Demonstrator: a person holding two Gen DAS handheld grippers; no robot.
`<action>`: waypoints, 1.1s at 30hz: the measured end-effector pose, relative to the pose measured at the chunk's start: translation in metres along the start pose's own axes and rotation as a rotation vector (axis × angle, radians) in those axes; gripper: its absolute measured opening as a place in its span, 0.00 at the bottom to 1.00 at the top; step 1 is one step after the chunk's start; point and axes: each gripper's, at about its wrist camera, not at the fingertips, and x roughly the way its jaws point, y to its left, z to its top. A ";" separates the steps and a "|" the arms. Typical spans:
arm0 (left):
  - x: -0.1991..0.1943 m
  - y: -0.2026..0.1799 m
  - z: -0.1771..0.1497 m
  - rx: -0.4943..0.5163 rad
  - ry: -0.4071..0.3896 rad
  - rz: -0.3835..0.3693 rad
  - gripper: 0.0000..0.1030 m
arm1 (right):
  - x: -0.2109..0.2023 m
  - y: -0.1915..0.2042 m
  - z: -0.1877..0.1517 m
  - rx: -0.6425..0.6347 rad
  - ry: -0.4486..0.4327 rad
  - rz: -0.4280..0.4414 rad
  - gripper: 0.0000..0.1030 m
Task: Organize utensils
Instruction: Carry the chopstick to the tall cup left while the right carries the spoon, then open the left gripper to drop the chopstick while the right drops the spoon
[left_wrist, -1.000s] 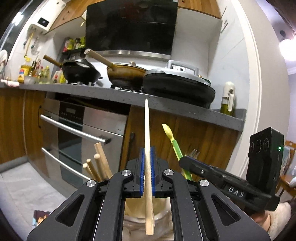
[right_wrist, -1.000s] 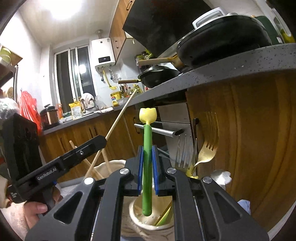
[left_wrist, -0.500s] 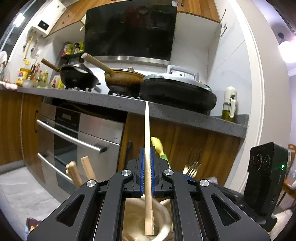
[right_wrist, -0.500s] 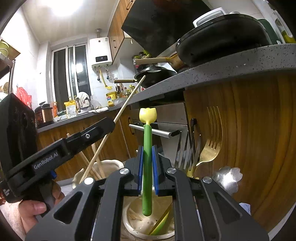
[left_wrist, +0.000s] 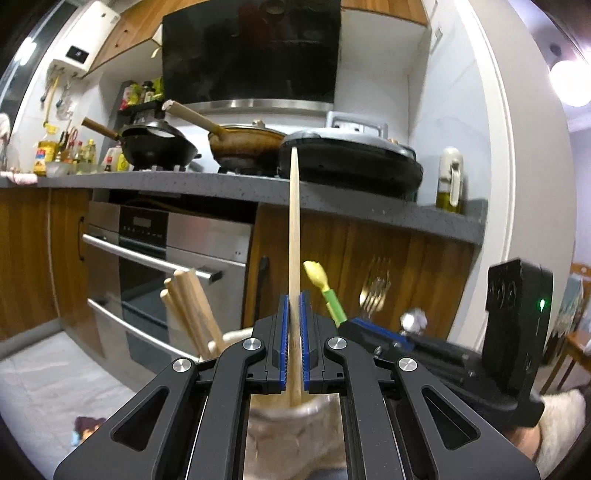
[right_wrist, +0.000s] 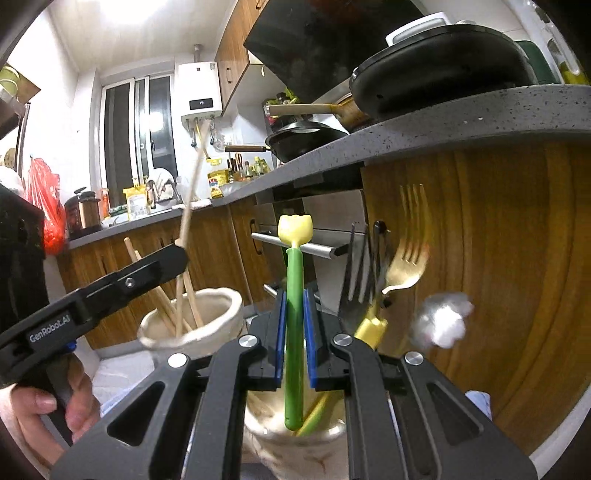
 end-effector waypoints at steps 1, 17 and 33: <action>-0.002 -0.001 -0.001 0.004 0.011 0.006 0.06 | -0.003 0.001 0.000 -0.006 0.012 -0.009 0.09; -0.012 -0.015 -0.013 0.084 0.094 0.077 0.06 | -0.019 -0.003 -0.016 -0.032 0.125 -0.056 0.09; -0.032 -0.027 -0.018 0.109 0.082 0.072 0.15 | -0.043 -0.001 -0.022 -0.024 0.117 -0.060 0.25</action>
